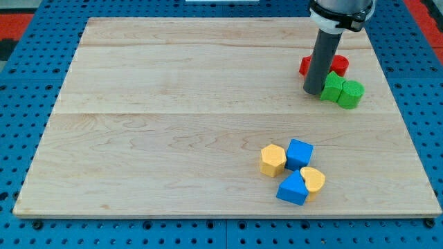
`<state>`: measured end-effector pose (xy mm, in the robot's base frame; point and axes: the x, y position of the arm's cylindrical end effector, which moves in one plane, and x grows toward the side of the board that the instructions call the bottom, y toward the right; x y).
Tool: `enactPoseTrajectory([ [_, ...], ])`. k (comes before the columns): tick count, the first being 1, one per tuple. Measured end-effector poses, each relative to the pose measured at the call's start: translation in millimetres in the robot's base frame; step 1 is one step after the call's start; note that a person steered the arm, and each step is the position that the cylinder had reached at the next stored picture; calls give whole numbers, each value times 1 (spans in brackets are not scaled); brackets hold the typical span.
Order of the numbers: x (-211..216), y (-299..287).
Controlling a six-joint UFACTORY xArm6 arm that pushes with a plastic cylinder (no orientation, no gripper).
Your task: Move your arm to the centre right of the board
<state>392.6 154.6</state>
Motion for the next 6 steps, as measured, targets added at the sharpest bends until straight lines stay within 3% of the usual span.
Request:
enactPoseTrajectory([
  [3, 68, 25],
  [4, 73, 111],
  [5, 57, 148],
  [6, 35, 113],
])
